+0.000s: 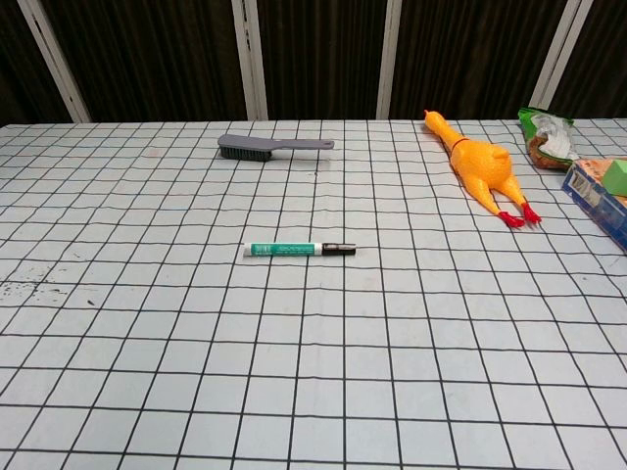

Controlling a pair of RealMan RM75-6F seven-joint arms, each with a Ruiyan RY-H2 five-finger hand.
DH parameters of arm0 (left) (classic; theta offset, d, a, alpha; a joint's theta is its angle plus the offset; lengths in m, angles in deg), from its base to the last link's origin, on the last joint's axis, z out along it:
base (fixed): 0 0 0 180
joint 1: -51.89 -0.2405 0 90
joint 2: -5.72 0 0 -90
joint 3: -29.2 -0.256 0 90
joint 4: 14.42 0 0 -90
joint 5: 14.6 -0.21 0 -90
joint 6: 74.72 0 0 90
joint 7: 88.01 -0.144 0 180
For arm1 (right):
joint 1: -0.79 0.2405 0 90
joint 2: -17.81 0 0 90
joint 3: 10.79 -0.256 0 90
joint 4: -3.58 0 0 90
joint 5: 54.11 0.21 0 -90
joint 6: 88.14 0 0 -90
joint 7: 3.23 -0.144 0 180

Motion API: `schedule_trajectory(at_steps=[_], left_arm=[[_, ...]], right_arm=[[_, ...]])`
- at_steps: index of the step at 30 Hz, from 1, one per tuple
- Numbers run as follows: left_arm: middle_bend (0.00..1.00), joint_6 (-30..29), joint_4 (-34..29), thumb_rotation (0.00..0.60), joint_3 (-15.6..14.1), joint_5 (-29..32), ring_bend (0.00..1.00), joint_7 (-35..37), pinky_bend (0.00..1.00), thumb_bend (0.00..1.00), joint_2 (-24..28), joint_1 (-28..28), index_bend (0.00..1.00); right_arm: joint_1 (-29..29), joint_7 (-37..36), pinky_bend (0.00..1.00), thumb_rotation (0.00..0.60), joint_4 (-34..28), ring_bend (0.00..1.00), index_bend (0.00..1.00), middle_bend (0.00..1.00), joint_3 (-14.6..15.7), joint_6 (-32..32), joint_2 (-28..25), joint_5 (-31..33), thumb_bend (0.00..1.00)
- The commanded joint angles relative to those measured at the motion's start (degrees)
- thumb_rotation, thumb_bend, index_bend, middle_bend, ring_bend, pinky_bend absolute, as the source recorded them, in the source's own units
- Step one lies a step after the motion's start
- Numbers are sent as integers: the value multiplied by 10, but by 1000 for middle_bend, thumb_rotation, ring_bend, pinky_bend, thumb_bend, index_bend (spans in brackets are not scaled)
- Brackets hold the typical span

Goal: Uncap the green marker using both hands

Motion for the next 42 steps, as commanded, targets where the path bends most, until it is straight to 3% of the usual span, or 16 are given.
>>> schedule_trajectory(at_steps=[1, 14, 19, 24, 27, 33, 37, 42], left_arm=[[0, -2, -3, 600, -2, -5, 0, -2, 0, 493, 1, -2, 0], [0, 23, 43, 600, 6, 1, 0, 15, 0, 492, -40, 16, 0], [0, 40, 30, 600, 19, 11, 0, 11, 0, 484, -45, 32, 8], [0, 88, -11, 600, 41, 34, 0, -11, 0, 483, -35, 69, 81], [0, 139, -57, 600, 60, 83, 0, -62, 0, 483, -11, 98, 107], [0, 243, -147, 600, 109, 268, 0, -188, 0, 483, 34, 181, 124], [0, 254, -138, 600, 145, 336, 0, -209, 0, 483, -1, 234, 162], [0, 253, -78, 600, 180, 386, 0, -202, 0, 483, -82, 293, 205]], right_arm=[[4, 8, 36, 600, -7, 45, 120, 0, 0, -1, 0, -4, 109], [8, 32, 36, 600, -40, 45, 120, 0, -2, -1, -9, -6, 110], [9, 43, 36, 600, -42, 45, 120, 0, 1, -9, -13, 1, 109], [13, 53, 36, 600, -46, 45, 120, 0, 0, -16, -12, 7, 110], [16, 65, 36, 600, -53, 45, 120, 0, -2, -21, -13, 11, 110], [25, 84, 36, 600, -59, 45, 120, 0, -3, -32, -6, 18, 110], [32, 94, 36, 600, -57, 45, 120, 0, -6, -41, 2, 26, 110], [40, 108, 36, 600, -56, 45, 120, 0, -10, -52, 7, 39, 110]])
